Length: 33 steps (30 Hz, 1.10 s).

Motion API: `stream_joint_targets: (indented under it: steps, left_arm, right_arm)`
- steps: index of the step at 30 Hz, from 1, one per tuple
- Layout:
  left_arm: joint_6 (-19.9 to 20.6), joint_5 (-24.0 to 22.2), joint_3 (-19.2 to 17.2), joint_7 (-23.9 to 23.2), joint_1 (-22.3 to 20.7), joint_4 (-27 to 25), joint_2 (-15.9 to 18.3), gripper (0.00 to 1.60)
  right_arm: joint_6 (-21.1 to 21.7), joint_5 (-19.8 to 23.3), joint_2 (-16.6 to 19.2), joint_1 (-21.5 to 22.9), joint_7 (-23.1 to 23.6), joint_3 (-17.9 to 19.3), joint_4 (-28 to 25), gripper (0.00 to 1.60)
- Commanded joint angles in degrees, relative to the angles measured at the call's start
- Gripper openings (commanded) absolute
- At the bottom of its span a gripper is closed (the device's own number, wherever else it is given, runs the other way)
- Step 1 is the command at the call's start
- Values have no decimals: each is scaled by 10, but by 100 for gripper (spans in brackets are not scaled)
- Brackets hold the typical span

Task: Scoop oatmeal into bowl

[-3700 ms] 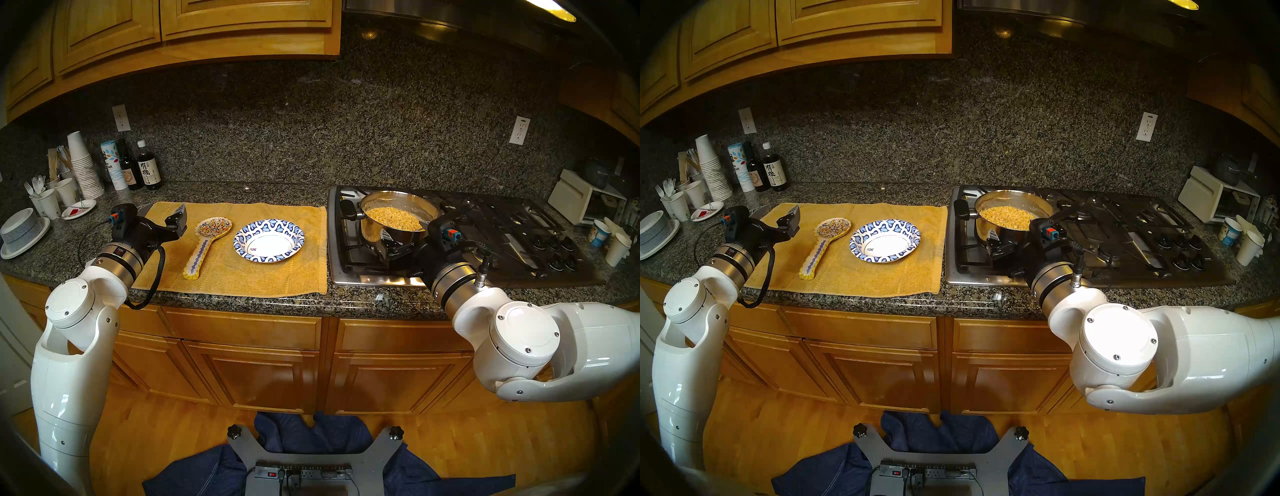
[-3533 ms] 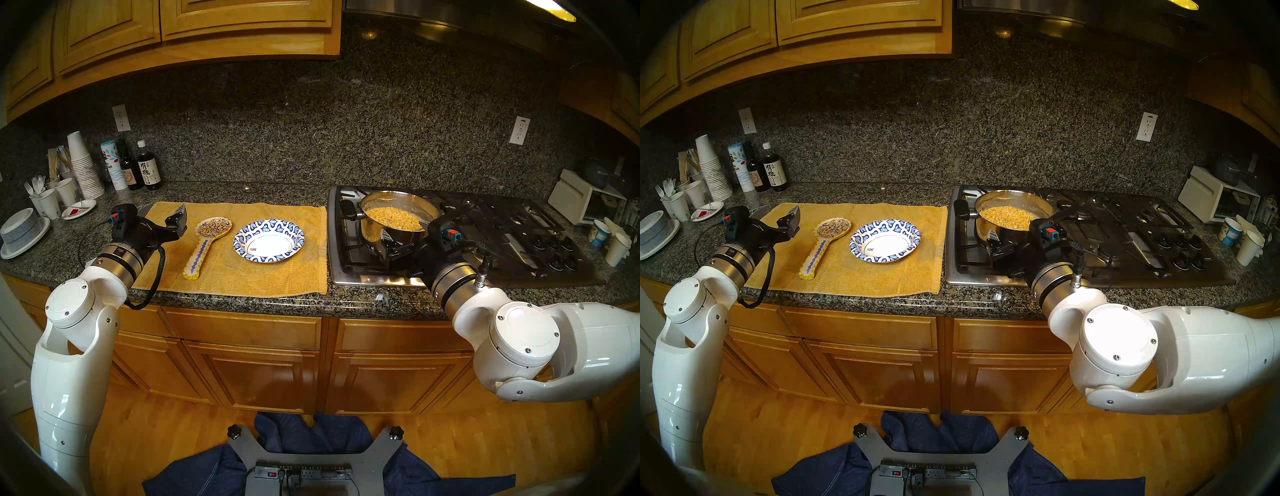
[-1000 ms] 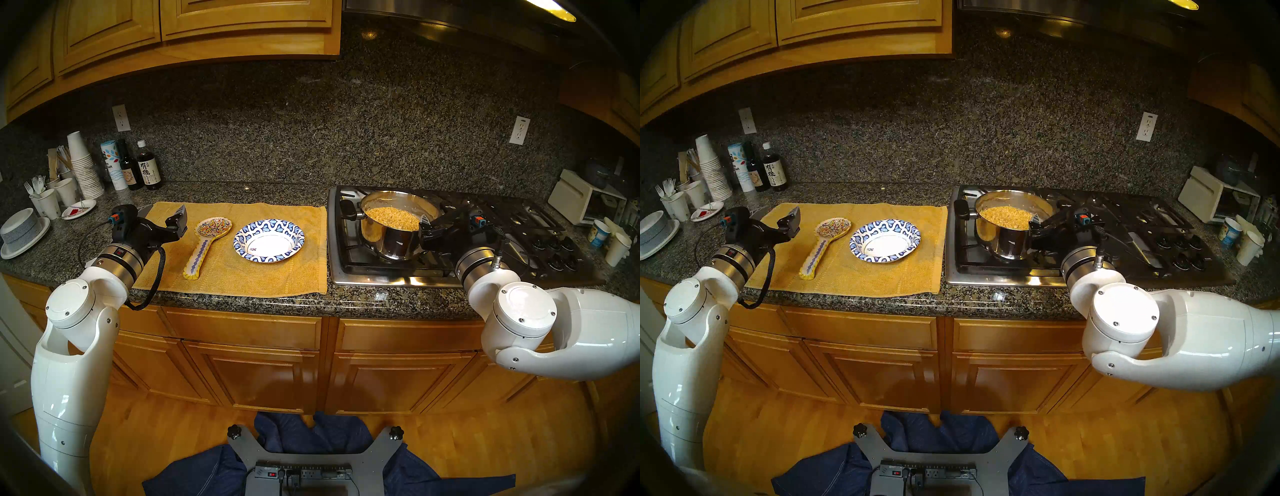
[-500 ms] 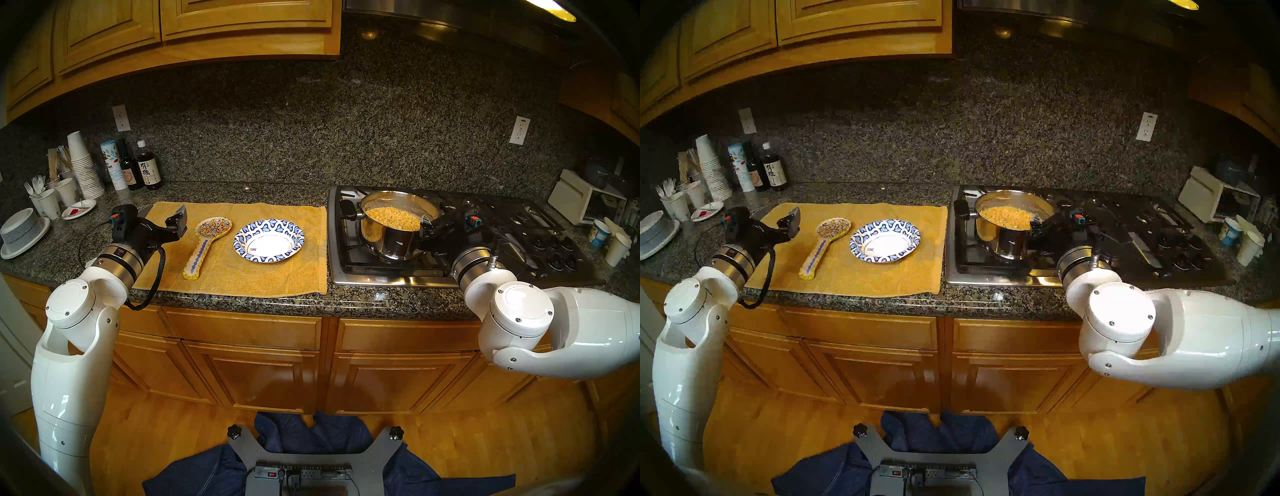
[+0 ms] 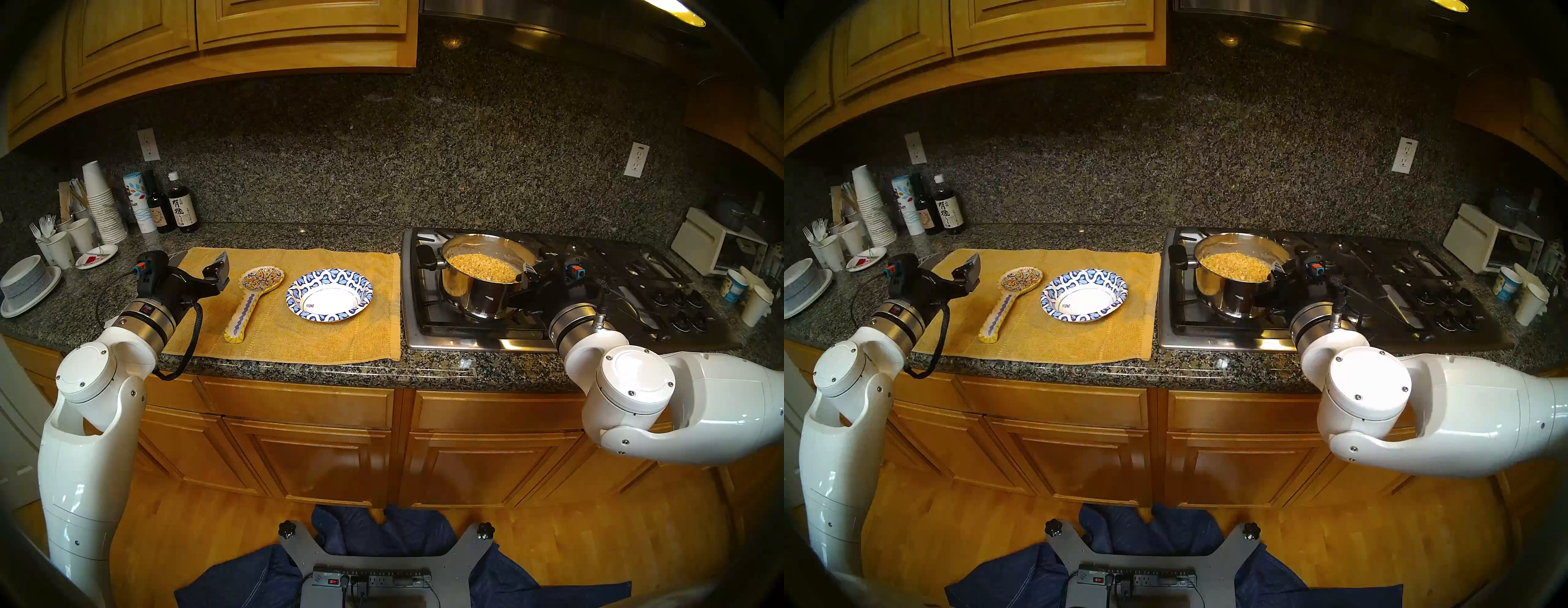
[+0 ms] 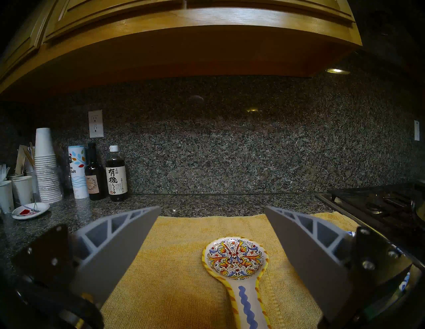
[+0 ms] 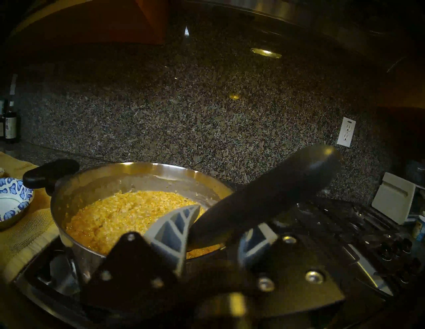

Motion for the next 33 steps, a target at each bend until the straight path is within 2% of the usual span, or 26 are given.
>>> stream_joint_targets:
  steps: [1, 15, 33]
  left_arm:
    - [-7, -1, -6, 0, -12, -15, 2, 160]
    - [-7, -1, -6, 0, -12, -15, 2, 160]
    - [-7, -1, -6, 0, -11, -14, 2, 160]
  right_arm:
    - [1, -11, 1, 13, 0, 11, 3, 0]
    - [-2, -19, -3, 11, 9, 7, -3, 0]
    - [-9, 12, -4, 24, 18, 22, -6, 0]
